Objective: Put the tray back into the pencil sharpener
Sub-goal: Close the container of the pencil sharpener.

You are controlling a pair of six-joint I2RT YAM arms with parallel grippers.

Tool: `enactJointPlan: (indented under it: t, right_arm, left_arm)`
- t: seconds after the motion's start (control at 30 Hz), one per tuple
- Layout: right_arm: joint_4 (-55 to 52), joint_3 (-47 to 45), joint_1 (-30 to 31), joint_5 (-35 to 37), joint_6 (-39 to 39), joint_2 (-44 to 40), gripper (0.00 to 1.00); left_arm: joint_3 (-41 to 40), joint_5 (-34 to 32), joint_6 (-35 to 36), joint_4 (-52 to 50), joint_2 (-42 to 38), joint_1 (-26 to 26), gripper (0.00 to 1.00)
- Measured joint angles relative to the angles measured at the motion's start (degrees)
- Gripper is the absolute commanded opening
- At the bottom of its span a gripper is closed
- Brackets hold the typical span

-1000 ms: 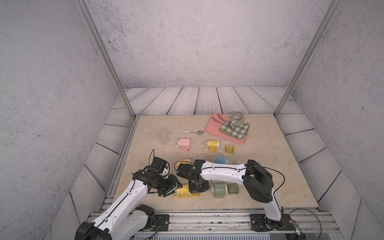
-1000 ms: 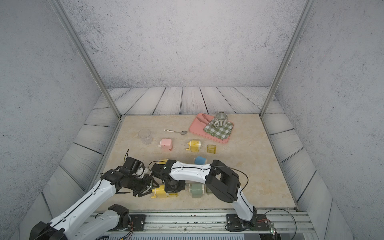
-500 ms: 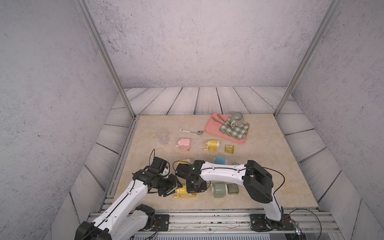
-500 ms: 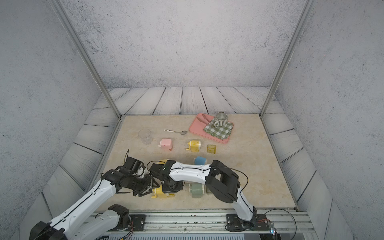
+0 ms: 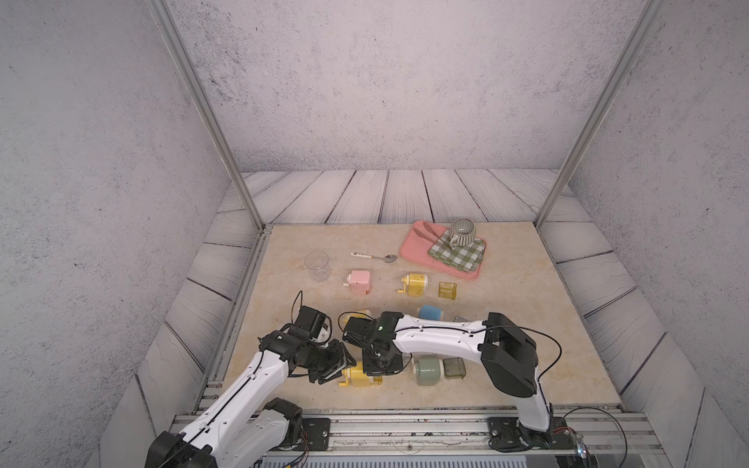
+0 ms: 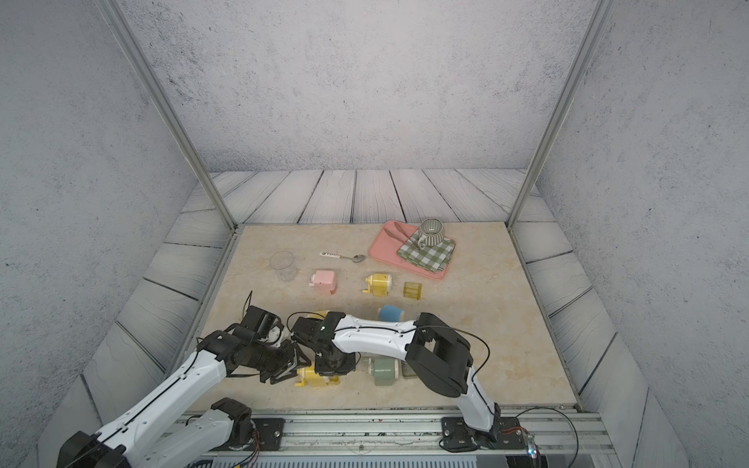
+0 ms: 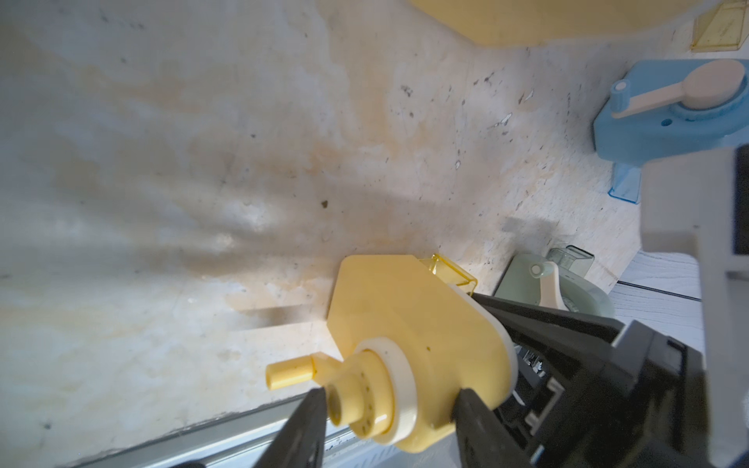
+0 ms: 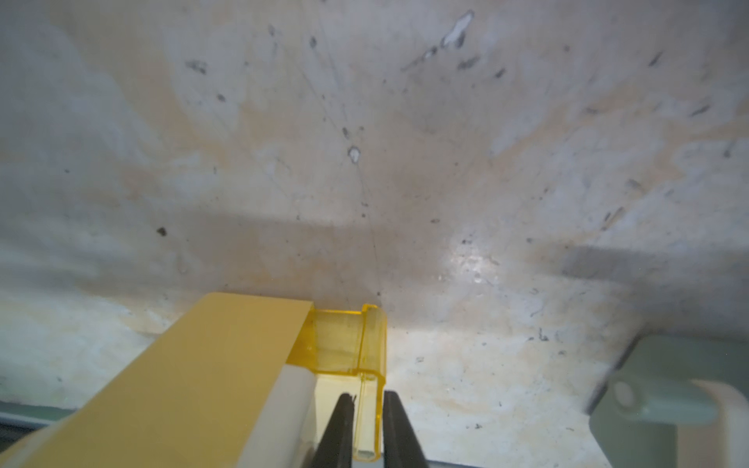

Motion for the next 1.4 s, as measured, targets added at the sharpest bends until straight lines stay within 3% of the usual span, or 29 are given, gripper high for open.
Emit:
enactJointPlan:
  t: [0.23, 0.57, 1.4]
  right_arm:
    - [-0.35, -0.90, 0.00, 1.53, 0.87, -2.75, 0.23]
    - [-1.55, -3.76, -0.42, 3.43, 2.54, -5.66, 0.00]
    - [9.16, -9.57, -1.84, -3.23, 2.58, -4.37, 0.00]
  left_arm:
    - [0.00, -0.17, -0.15, -0.02, -0.11, -0.02, 0.54]
    - [0.00, -0.20, -0.15, -0.04, -0.13, -0.02, 0.54]
    - [0.00, -0.20, -0.15, -0.04, -0.11, -0.02, 0.54]
